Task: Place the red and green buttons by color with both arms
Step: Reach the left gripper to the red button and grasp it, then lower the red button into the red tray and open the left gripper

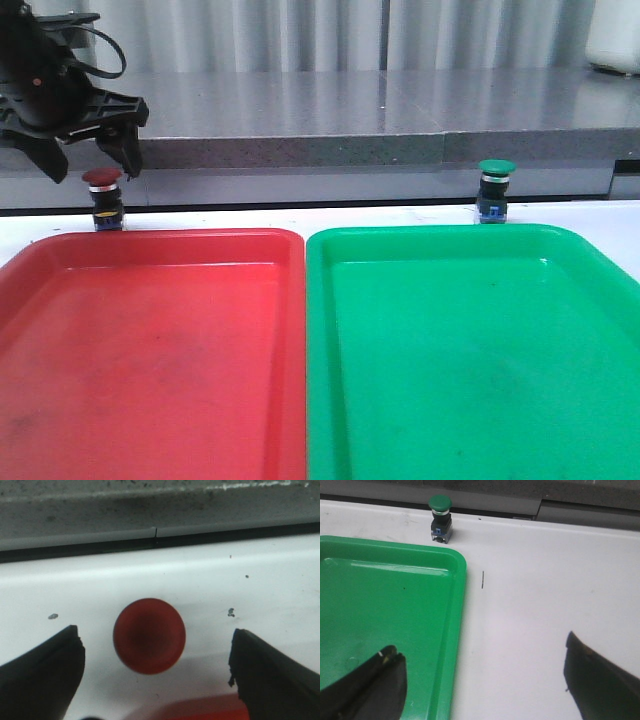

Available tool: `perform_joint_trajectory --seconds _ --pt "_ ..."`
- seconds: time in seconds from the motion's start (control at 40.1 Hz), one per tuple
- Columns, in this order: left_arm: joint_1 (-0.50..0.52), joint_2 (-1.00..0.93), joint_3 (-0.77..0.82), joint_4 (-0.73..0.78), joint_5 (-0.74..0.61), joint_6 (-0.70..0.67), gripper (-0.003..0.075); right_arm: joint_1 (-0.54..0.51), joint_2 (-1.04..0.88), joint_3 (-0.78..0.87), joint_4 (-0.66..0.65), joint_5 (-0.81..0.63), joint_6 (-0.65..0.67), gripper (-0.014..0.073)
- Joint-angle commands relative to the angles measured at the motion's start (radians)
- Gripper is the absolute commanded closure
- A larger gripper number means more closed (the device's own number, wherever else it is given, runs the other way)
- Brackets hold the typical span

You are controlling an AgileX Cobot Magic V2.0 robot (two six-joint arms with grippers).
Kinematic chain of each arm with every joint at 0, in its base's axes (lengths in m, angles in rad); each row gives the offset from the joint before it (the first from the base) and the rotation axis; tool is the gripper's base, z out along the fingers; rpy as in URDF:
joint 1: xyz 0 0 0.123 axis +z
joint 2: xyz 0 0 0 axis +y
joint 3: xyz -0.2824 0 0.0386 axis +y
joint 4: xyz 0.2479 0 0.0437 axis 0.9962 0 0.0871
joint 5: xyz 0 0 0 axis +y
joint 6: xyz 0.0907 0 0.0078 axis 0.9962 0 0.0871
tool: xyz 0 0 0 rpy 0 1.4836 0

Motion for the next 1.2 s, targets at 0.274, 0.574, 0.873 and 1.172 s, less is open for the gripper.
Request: perform_joint_trajectory --seconds 0.274,0.574,0.873,1.172 --pt "0.002 0.004 -0.073 -0.024 -0.084 -0.008 0.0305 -0.006 0.009 -0.033 -0.011 -0.069 -0.011 -0.0057" --pt "0.002 -0.014 -0.073 -0.024 -0.073 -0.008 0.0418 -0.006 0.009 -0.033 -0.011 -0.069 -0.011 -0.0057" --pt "0.004 -0.195 -0.074 -0.024 0.026 -0.008 0.0418 -0.006 0.009 -0.033 -0.011 -0.069 -0.011 -0.0057" --pt "-0.019 -0.462 0.104 -0.07 0.038 0.0 0.0419 -0.006 0.009 -0.033 -0.011 -0.069 -0.011 -0.0057"
